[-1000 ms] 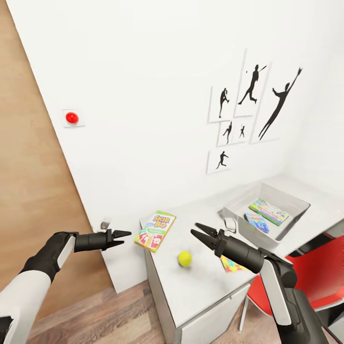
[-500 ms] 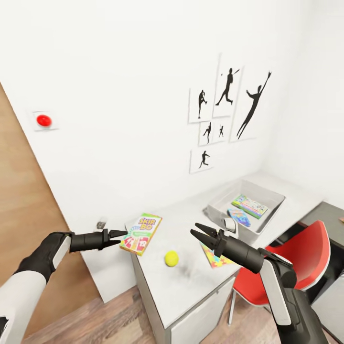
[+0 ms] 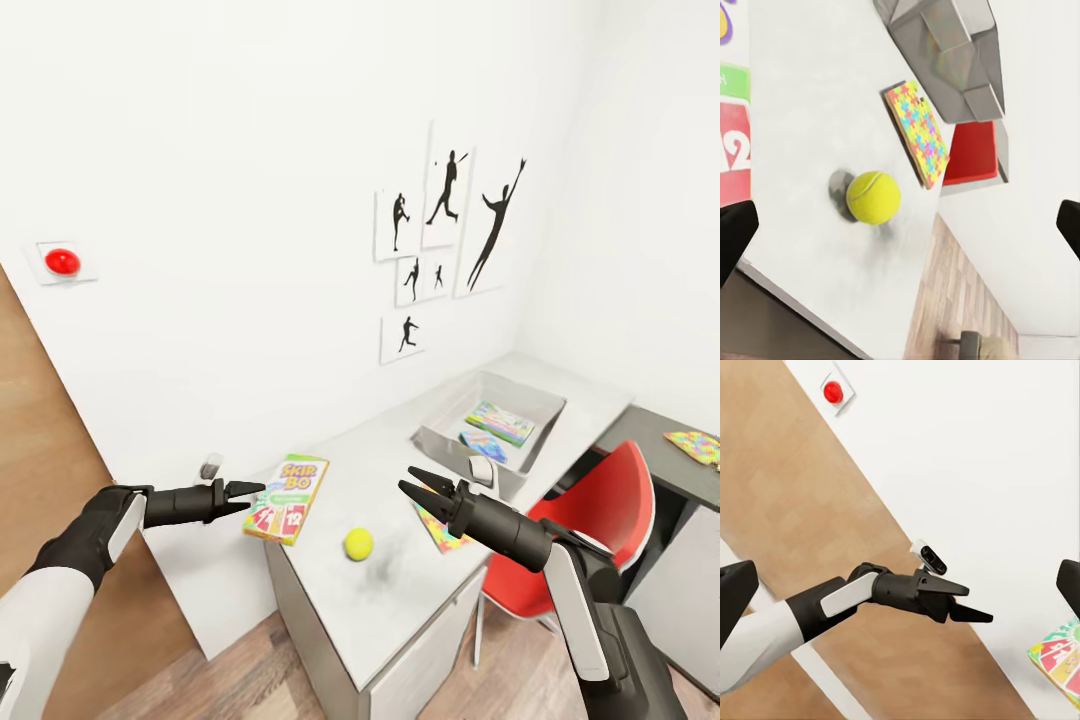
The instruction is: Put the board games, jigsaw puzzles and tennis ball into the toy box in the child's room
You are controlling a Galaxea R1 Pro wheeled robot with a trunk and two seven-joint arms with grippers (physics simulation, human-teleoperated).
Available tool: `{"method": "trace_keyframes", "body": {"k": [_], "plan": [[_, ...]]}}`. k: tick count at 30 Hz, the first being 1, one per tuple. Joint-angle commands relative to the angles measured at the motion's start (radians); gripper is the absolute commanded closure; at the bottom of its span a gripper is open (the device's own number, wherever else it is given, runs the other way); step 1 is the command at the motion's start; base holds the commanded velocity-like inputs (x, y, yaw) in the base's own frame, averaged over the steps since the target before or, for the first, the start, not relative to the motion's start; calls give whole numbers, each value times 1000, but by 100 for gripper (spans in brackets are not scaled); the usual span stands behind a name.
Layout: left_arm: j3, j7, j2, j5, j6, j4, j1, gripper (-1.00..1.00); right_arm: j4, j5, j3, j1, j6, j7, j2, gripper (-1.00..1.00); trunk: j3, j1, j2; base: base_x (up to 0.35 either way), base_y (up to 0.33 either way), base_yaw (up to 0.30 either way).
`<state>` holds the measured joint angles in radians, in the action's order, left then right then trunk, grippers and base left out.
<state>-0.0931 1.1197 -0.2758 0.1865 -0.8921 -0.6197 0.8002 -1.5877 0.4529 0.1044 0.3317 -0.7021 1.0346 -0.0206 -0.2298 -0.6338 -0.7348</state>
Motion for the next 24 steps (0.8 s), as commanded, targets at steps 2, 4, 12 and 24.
{"method": "trace_keyframes", "body": {"k": [2,4,12,24], "plan": [[0,2,0,2,-5,0,1,-100,0,3,1,1,-6,2,-1,-100,-1,0,-1,0,32,-79],[1,2,1,2,-5,0,1,-100,0,3,1,1,-6,2,-1,-100,-1,0,-1,0,14,-35],[1,1,1,2,-5,0,1,-100,1,3,1,1,-5,2,-1,-100,-1,0,-1,0,3,-7],[0,1,0,2,-5,0,1,-100,0,3,1,1,-5,3,-1,-100,0,0,-1,0,99,-17]]}}
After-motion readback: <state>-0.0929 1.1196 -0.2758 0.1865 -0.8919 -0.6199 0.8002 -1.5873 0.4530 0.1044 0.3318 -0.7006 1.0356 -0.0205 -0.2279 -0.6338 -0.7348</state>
